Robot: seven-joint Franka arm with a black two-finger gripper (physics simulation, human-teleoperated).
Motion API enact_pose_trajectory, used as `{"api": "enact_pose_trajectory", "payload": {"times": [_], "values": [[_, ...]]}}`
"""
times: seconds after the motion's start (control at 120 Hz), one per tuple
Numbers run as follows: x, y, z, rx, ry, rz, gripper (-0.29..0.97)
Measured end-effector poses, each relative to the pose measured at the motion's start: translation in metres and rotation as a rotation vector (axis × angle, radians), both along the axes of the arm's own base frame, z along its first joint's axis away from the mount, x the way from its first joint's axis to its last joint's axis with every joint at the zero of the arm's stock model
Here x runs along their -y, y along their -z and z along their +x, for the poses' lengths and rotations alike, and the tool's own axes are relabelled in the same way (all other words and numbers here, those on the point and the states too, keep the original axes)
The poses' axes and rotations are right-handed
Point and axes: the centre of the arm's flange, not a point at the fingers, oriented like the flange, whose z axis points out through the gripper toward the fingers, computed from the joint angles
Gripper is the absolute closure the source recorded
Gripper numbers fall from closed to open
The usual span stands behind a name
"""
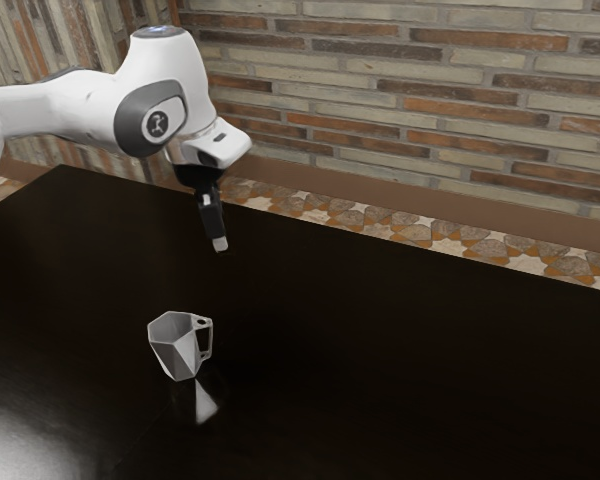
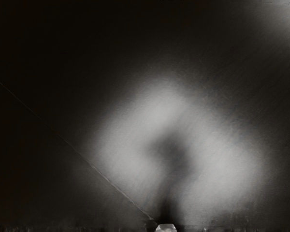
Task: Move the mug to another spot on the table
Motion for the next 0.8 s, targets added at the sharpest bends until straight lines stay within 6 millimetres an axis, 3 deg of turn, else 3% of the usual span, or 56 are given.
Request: {"api": "enact_pose_trajectory", "payload": {"times": [0.267, 0.392, 0.583, 0.683, 0.8], "values": [[-0.078, -0.089, -0.011, 0.082, -0.347, -0.042, 0.0], [-0.102, -0.121, -0.012, 0.105, -0.498, -0.055, 0.0], [-0.107, -0.141, -0.021, 0.086, -0.645, -0.069, 0.0], [-0.097, -0.148, -0.045, 0.068, -0.674, -0.095, 0.0], [-0.116, -0.151, -0.061, 0.048, -0.759, -0.097, 0.0]]}}
